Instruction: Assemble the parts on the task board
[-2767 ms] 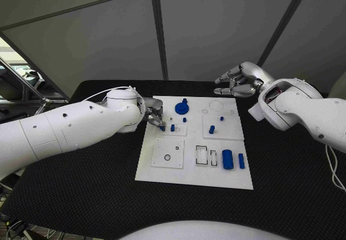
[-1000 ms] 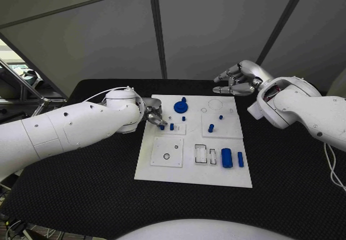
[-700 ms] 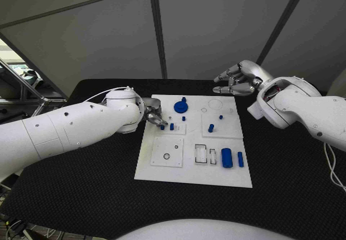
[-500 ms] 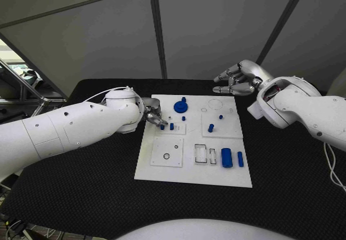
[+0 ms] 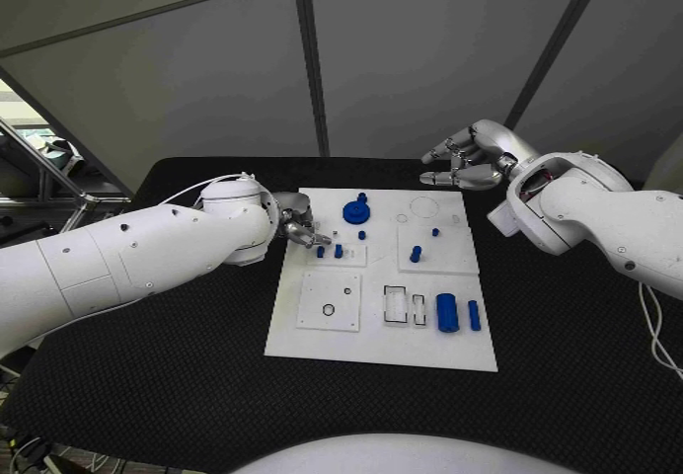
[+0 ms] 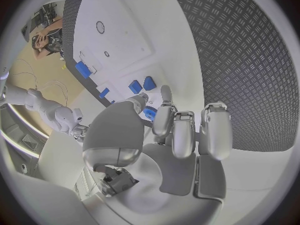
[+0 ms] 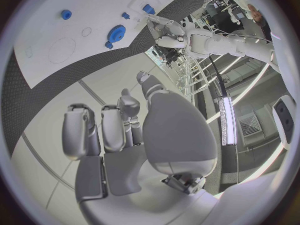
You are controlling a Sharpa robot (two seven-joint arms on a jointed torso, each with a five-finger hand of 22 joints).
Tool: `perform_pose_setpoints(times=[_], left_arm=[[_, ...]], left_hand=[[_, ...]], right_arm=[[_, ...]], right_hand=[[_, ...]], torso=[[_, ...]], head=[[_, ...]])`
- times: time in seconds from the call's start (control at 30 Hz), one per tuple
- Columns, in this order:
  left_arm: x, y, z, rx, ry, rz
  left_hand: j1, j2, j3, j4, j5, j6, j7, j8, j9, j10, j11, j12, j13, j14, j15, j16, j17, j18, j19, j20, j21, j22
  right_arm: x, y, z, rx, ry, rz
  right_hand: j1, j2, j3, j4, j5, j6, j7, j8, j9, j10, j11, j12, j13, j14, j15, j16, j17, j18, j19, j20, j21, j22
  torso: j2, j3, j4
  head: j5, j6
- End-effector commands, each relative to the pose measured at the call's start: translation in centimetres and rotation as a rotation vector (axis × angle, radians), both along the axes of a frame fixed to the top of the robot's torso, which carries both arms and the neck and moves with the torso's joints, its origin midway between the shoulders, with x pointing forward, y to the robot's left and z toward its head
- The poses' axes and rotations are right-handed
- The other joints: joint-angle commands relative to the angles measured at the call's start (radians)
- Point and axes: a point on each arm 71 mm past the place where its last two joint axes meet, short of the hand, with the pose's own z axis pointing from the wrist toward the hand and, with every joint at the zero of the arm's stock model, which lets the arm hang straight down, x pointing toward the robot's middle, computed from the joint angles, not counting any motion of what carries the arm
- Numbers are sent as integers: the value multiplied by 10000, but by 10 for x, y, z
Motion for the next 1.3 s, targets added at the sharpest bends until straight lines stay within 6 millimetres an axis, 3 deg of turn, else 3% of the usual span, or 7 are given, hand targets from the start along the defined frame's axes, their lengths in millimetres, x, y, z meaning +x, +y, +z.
perform_pose_setpoints(times=[0.03, 0.3, 0.37, 0.53, 0.77, 1.13, 1.3], left_arm=[[2, -2, 7, -1084, -577, 261], [5, 2, 19, -2890, -1343, 573], [6, 3, 22, -3231, -1508, 589], [7, 1, 31, -4152, -2068, 273], [9, -21, 38, -4713, -2914, -1390], [15, -54, 25, -3120, -3387, -3359], [16, -64, 17, -2422, -3264, -3789]], left_hand=[[-145, 11, -39, 29, -38, 101, 2, 53, 15, 84, -35, 29, 1797, 993, -48, 32, 2434, -213, 83, -21, 31, 1014], [-321, -193, -279, 25, -35, -109, 66, -99, -31, -180, 14, -729, 1610, 834, -14, -572, 1983, -40, -357, -7, -538, 413], [-264, -269, -329, 25, -41, -260, 132, -226, -108, -585, 72, -1880, 1311, 638, 37, -1229, 1510, 129, -820, 26, -1149, -209], [1194, -361, -26, -238, 41, -1018, 661, -763, -1183, -3334, 579, -8224, -931, -835, 505, -5287, -1159, 949, -3611, 405, -5379, -4057], [3800, -971, 1160, -1774, 1, -1434, 961, -810, -3997, -3755, 920, -10158, -3724, -2614, 759, -9674, -4037, 1091, -4196, 810, -7581, -5661], [3967, -1296, 944, -2310, 11, -1327, 848, -773, -6266, -3647, 1096, -11505, -7330, -2199, 899, -9995, -4589, 1114, -3711, 865, -8038, -5951], [3969, -1253, 827, -2417, 27, -1184, 835, -766, -6851, -3568, 1057, -11513, -8179, -1436, 830, -8332, -3596, 1121, -3255, 766, -7661, -5674]], right_arm=[[0, 1, 2, 7, -109, 80], [0, 0, 2, 5, -115, 48], [0, -1, 2, 2, -114, 35], [1, -2, 2, -7, -108, -5], [2, -1, 1, -2, -102, 1], [1, 4, 1, 21, -89, 92], [1, 4, 2, 17, -95, 114]], right_hand=[[-101, 12, 62, 14, 54, 33, 9, -36, 3, 31, 16, 32, -10, 301, -48, -12, -10, 188, -12, -3, -12, 272], [-115, 12, 65, 15, 53, 30, 10, -38, 3, 31, 17, 37, -7, 302, -48, -13, -7, 186, -9, -4, -10, 276], [-115, 12, 65, 15, 53, 30, 10, -38, 3, 31, 17, 37, -7, 302, -48, -13, -7, 186, -9, -4, -10, 276], [-115, 12, 65, 15, 53, 30, 10, -38, 3, 31, 17, 37, -7, 302, -48, -13, -7, 186, -9, -4, -10, 276], [-121, 12, 67, 15, 53, 29, 10, -38, 2, 21, 17, 14, -28, 297, -48, -30, -30, 190, -17, -4, -21, 261], [-121, 12, 67, 15, 53, 29, 10, -38, 2, 21, 17, 14, -28, 297, -48, -30, -30, 190, -17, -4, -21, 261], [-123, 16, 73, 13, 55, 30, 9, -38, 3, 23, 17, 22, -22, 301, -48, -21, -15, 190, -15, -4, -22, 262]], torso=[[3, -3, 4], [-4, 10, 9], [-3, 10, 10], [8, 6, 8], [19, 11, -16], [23, 1, -26], [18, -1, -21]], head=[[-1, 6], [-23, 25], [-31, 33], [-89, 93], [-209, 213], [-288, 282], [-314, 280]])
